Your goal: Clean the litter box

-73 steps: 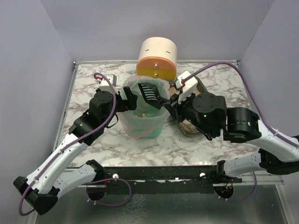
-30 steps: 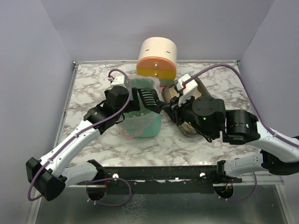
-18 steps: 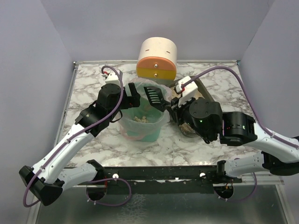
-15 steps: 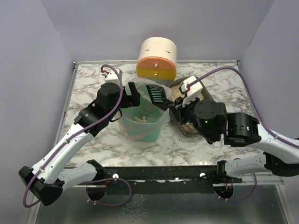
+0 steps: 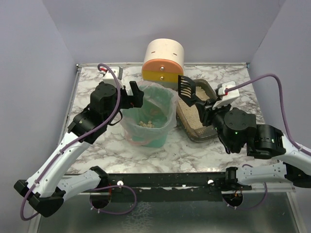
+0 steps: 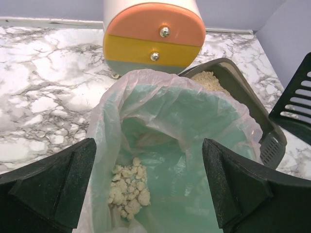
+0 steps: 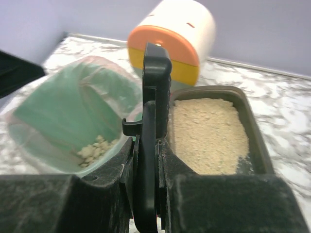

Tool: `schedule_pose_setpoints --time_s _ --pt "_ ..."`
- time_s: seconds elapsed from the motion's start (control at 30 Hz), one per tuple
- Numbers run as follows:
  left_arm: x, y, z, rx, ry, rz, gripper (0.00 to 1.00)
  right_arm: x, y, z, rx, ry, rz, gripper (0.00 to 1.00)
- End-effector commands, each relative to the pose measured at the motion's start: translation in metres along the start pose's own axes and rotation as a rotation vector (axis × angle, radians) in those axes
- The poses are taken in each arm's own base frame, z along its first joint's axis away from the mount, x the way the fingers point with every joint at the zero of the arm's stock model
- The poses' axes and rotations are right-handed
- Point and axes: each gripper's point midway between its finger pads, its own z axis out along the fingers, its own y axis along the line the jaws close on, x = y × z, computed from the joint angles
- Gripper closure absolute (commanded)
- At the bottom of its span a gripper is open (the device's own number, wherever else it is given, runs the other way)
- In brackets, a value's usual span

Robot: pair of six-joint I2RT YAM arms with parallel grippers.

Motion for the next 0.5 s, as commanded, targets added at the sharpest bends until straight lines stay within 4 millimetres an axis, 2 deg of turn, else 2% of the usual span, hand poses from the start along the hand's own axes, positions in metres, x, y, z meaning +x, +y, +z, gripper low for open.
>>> schedule_pose_setpoints --time_s 0.0,0.2,0.47 --pt "-0.014 0.013 -0.016 -0.044 -0.038 0.063 0.01 0.003 -0.029 0.004 0.208 -0.037 -0.018 1.0" --pt "-0.015 0.034 -0.03 -0.124 -0.064 0.107 0.01 0.008 -0.041 0.015 0.294 -0.036 -0.095 0.99" --pt "-0.001 0.062 -0.04 -0.219 -0.077 0.141 0.01 0.045 -0.057 0.076 0.272 0.118 -0.087 0.99"
